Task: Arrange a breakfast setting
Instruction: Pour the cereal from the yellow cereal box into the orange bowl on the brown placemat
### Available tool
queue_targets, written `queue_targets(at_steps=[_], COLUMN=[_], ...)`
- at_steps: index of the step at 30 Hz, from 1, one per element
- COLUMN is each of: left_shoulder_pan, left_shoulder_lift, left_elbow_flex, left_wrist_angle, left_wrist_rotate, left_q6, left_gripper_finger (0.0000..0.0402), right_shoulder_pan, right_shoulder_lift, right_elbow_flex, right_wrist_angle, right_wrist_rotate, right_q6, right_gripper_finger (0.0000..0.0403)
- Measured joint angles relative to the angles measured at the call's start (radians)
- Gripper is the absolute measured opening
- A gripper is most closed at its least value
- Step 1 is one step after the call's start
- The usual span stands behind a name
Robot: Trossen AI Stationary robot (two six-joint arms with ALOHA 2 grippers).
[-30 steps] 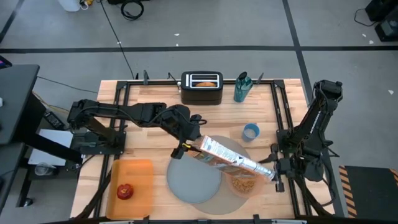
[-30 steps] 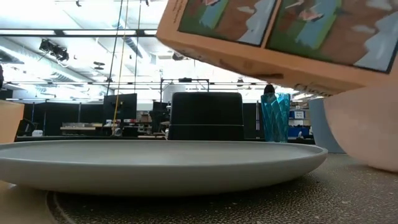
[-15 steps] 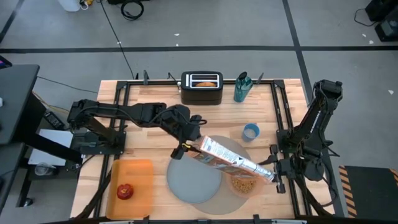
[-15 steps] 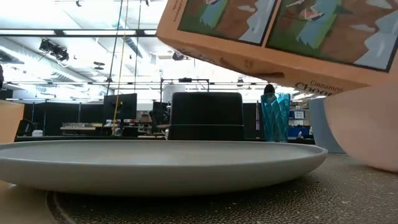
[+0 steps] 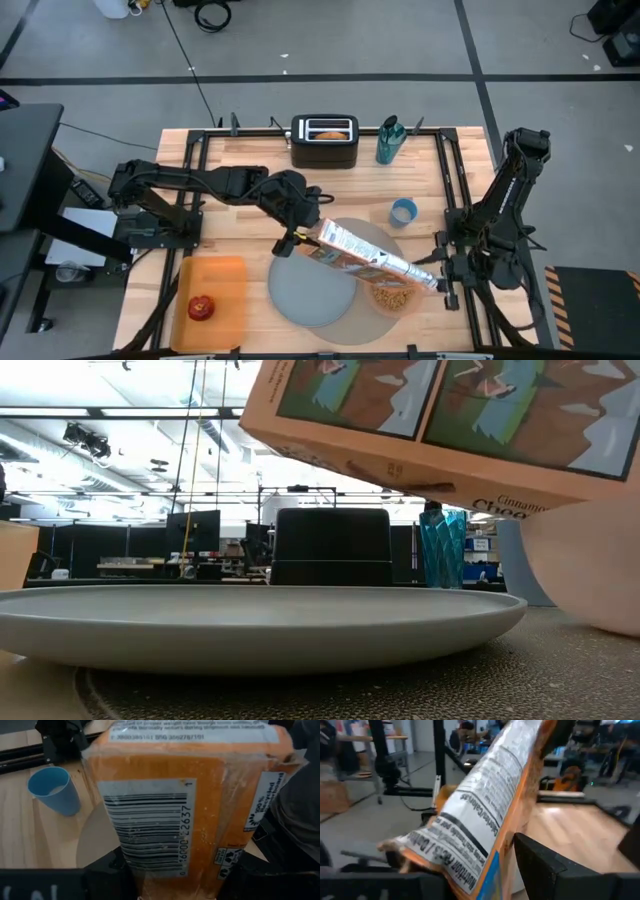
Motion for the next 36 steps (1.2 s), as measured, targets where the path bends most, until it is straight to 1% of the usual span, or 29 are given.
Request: queue_targets(at_steps=[1,2,3,4,5,6,8,9,10,11,13,14,16,18,19,21,22,23,24,25,26,27,29,30,32,34,35,36], left_shoulder_pan=[0.0,0.0,0.0,0.0,0.0,0.0,0.0,0.0,0.0,0.0,0.0,0.0,0.0,0.0,0.0,0.0,0.001,0.002,0.002,0.002,0.002,0.002,0.002,0.002,0.002,0.002,0.002,0.002], left_shoulder_lift=[0.0,0.0,0.0,0.0,0.0,0.0,0.0,0.0,0.001,0.001,0.001,0.001,0.001,0.0,0.0,0.0,0.0,0.0,0.0,0.0,0.0,0.0,0.0,0.0,0.0,0.0,0.0,0.0], left_elbow_flex=[0.0,0.0,0.0,0.0,0.0,0.0,0.0,0.002,0.008,0.014,0.032,0.044,0.072,0.095,0.101,0.105,0.106,0.109,0.112,0.113,0.113,0.113,0.113,0.113,0.113,0.113,0.113,0.113], left_wrist_angle=[-0.002,-0.006,-0.007,-0.007,-0.01,-0.013,-0.021,-0.024,-0.028,-0.029,-0.03,-0.031,-0.047,-0.069,-0.068,-0.066,-0.066,-0.067,-0.065,-0.063,-0.063,-0.064,-0.064,-0.062,-0.067,-0.066,-0.066,-0.067], left_wrist_rotate=[-0.001,-0.002,-0.002,-0.002,-0.002,-0.002,-0.002,-0.003,-0.003,-0.003,-0.003,-0.003,-0.003,-0.003,-0.003,-0.003,-0.002,-0.002,-0.002,-0.003,-0.002,-0.002,-0.003,-0.003,-0.003,-0.003,-0.003,-0.003], left_q6=[0.0,-0.001,-0.003,-0.002,0.0,0.001,-0.001,-0.001,0.0,0.001,0.008,0.017,0.031,0.033,0.033,0.037,0.039,0.038,0.037,0.038,0.043,0.047,0.045,0.045,0.046,0.044,0.044,0.044], left_gripper_finger=[0.0192,0.0192,0.0192,0.0192,0.0192,0.0192,0.0192,0.0192,0.0192,0.0192,0.0192,0.0192,0.0192,0.0192,0.0192,0.0192,0.0192,0.0192,0.0192,0.0192,0.0192,0.0192,0.0192,0.0192,0.0192,0.0192,0.0192,0.0192], right_shoulder_pan=[-0.001,0.004,0.011,0.012,0.006,0.0,0.003,0.006,0.006,0.002,0.011,0.017,0.015,0.021,0.025,0.027,0.027,0.035,0.041,0.046,0.046,0.044,0.052,0.055,0.048,0.049,0.051,0.049], right_shoulder_lift=[0.001,0.0,-0.002,-0.002,-0.001,0.001,-0.001,-0.002,-0.001,0.001,-0.001,-0.001,0.0,0.0,-0.001,-0.001,0.0,-0.001,-0.003,-0.003,-0.003,-0.002,-0.003,-0.004,-0.002,-0.002,-0.003,-0.003], right_elbow_flex=[0.0,0.0,0.0,0.0,0.0,0.0,0.0,0.0,0.0,0.0,0.0,0.0,0.0,0.0,0.0,0.0,0.0,0.0,0.0,0.0,0.0,0.0,0.0,0.0,0.0,0.0,0.0,0.0], right_wrist_angle=[0.016,0.029,0.032,0.034,0.043,0.059,0.061,0.05,0.046,0.056,0.064,0.062,0.077,0.09,0.085,0.086,0.091,0.094,0.093,0.092,0.093,0.1,0.112,0.102,0.096,0.099,0.088,0.08], right_wrist_rotate=[0.047,0.125,0.145,0.091,0.008,-0.015,0.059,0.051,0.014,0.011,0.082,0.076,0.018,0.094,0.096,0.008,0.023,0.07,0.091,0.076,0.033,0.025,0.116,0.114,0.05,0.115,0.105,0.06], right_q6=[-0.03,-0.048,-0.053,-0.055,-0.067,-0.093,-0.089,-0.077,-0.074,-0.084,-0.085,-0.083,-0.103,-0.12,-0.118,-0.119,-0.132,-0.136,-0.133,-0.13,-0.13,-0.143,-0.152,-0.145,-0.144,-0.143,-0.135,-0.131], right_gripper_finger=[0.0161,0.0159,0.0158,0.0156,0.0153,0.0151,0.0147,0.0145,0.0144,0.0143,0.0141,0.0141,0.0141,0.0141,0.0141,0.0141,0.0141,0.0141,0.0141,0.0141,0.0141,0.0141,0.0141,0.0141,0.0141,0.0141,0.0141,0.0141])
